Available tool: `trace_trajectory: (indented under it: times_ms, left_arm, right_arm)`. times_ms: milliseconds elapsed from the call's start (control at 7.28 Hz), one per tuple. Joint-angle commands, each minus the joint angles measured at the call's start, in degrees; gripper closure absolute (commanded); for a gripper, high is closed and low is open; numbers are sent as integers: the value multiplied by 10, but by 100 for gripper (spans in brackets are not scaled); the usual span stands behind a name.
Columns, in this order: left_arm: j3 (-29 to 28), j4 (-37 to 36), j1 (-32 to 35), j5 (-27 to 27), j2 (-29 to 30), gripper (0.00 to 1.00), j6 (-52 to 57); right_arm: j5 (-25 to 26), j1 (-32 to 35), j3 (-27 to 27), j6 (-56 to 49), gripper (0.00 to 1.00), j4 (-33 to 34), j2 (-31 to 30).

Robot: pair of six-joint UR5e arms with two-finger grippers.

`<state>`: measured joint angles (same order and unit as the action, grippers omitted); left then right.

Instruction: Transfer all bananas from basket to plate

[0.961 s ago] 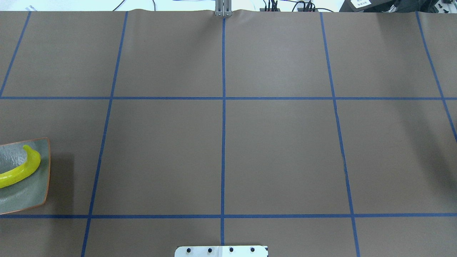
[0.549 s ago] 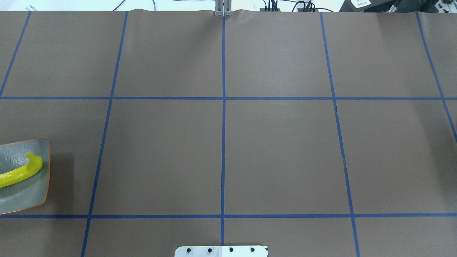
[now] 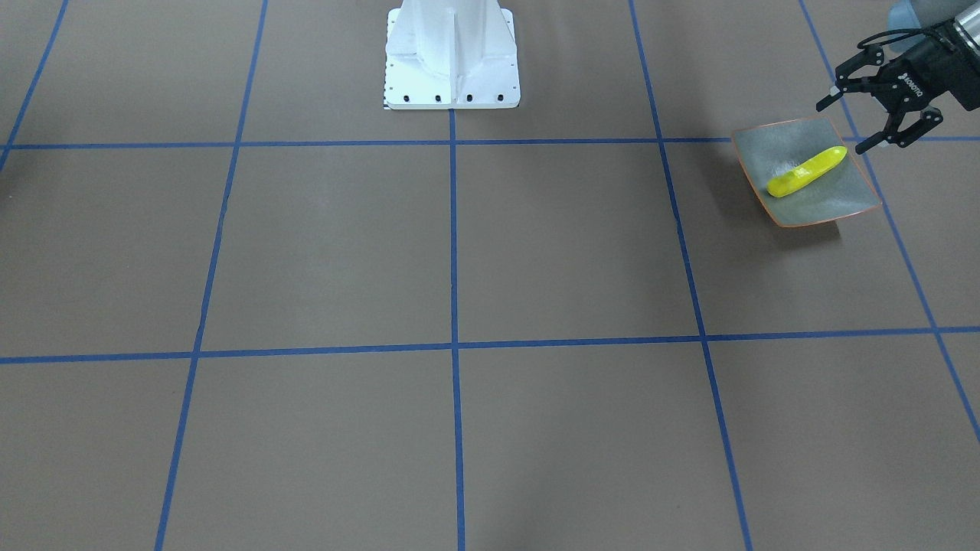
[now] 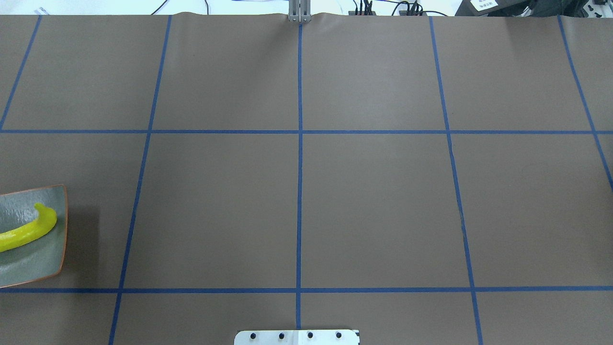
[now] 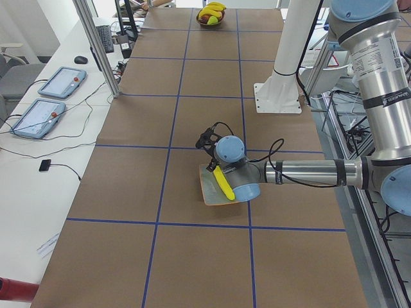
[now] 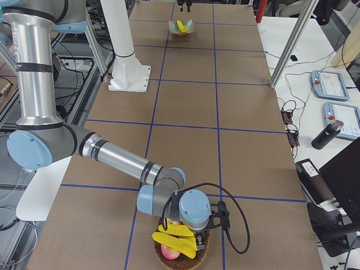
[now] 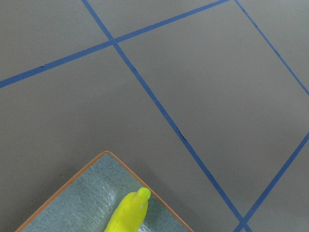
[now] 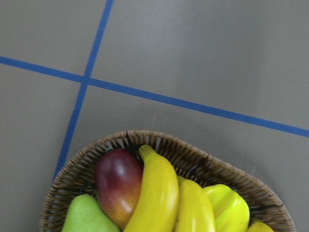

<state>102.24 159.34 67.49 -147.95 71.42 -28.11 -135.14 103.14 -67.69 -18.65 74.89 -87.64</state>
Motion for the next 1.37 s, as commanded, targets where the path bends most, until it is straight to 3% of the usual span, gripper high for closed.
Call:
trace_trajectory:
  times_ms: [0,275,687,961,1236]
  left_arm:
    - [1,2,0,0,0,0,5]
    - [2,2,1,0,7,0,6]
    - [2,1,4,2,25,0,6]
    - [2,1,3,9,35,0,6]
    - [2,1,2,10,37,0,7]
  right_arm:
    - [3,16,48,50,8,-2,14]
    - [6,15,52,168,11,-33,7]
    - [19,16,85,204,12,-42,-21]
    - [27,15,125,274,12,-126,-31]
    - [26,16,123,300,18,-135,-29]
